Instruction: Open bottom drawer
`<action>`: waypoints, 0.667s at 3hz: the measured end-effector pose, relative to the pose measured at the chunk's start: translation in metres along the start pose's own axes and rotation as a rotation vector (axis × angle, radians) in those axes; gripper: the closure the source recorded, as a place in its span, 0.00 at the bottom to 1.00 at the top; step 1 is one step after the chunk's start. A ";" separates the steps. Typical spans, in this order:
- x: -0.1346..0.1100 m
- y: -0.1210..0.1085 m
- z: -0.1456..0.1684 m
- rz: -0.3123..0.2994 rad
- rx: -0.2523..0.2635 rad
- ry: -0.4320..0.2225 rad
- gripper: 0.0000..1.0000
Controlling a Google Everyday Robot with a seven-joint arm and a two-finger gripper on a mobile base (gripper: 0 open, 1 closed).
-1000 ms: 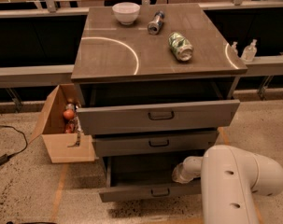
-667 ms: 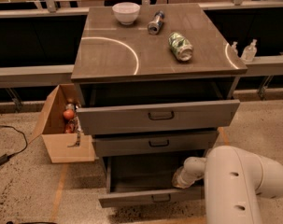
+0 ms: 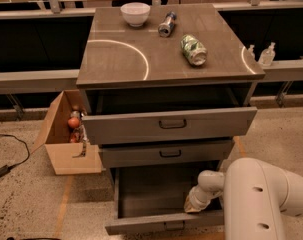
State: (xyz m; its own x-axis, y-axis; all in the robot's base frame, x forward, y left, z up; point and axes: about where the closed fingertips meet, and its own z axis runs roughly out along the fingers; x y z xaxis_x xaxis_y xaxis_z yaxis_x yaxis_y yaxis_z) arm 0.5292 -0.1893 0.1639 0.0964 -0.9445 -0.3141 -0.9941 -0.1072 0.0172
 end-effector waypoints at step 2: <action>-0.018 0.073 -0.009 0.046 -0.176 -0.044 1.00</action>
Offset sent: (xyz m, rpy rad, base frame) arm -0.1131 0.0094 0.0326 0.0395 0.2866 -0.0012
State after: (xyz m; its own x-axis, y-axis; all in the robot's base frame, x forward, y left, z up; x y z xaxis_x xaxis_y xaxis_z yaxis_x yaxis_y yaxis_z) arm 0.4556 -0.1833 0.1793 0.0453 -0.9354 -0.3506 -0.9729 -0.1209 0.1969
